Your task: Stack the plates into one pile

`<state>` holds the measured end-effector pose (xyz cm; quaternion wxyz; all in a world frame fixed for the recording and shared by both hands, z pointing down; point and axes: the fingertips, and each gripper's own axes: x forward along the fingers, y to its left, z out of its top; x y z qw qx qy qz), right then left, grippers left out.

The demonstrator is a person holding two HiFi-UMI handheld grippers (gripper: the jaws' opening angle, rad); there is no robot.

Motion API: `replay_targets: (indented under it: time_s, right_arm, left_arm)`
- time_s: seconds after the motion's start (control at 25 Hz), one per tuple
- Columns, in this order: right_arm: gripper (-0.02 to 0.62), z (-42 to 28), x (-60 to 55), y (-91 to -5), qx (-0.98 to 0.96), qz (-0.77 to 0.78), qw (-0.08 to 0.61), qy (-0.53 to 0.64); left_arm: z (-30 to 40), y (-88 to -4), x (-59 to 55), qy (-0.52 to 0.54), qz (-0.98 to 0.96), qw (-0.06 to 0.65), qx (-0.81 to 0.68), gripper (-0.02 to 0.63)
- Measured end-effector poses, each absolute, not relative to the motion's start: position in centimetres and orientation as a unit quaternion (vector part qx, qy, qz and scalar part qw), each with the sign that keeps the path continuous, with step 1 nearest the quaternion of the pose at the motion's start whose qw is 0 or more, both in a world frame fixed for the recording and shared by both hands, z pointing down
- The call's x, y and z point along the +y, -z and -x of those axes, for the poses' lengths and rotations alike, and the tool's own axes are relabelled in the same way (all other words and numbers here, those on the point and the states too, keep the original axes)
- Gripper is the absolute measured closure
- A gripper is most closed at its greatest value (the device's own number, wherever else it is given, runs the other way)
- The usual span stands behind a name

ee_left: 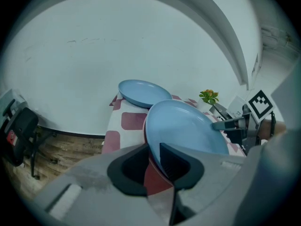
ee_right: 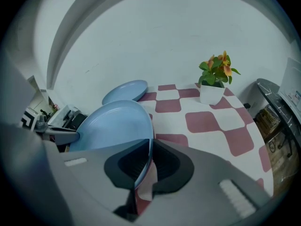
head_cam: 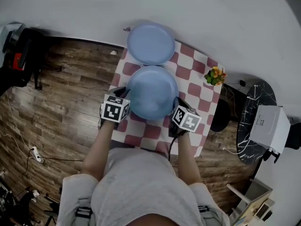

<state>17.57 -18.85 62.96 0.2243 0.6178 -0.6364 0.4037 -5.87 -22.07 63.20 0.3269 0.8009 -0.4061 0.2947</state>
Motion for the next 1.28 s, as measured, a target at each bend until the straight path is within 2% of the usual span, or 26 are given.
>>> replay_targets:
  time_s: [0.36, 0.64, 0.76, 0.88, 1.28]
  right_arm:
    - [0.561, -17.4, -19.0, -63.6, -0.637, -0.627, 0.249, -0.373]
    - [0.545, -17.2, -19.4, -61.6, -0.648, -0.643, 0.227, -0.340]
    - [0.592, -16.8, -19.9, -59.1, -0.669, -0.646, 0.197, -0.310]
    - [0.594, -16.0, -20.6, -56.0, -0.696, -0.644, 0.162, -0.275]
    - [0.594, -14.1, -22.0, -43.4, -0.759, -0.637, 0.039, -0.128]
  left_arm:
    - [5.6, -63.1, -22.0, -0.271, -0.811, 0.330, -0.401, 0.463]
    - [6.2, -61.3, -22.8, -0.250, -0.818, 0.308, -0.416, 0.459]
    - [6.8, -59.0, -23.5, -0.216, -0.827, 0.281, -0.436, 0.521]
    - [7.4, -56.2, -24.3, -0.179, -0.838, 0.247, -0.452, 0.597]
    - [8.8, -44.5, -25.6, -0.056, -0.878, 0.110, -0.462, 0.601]
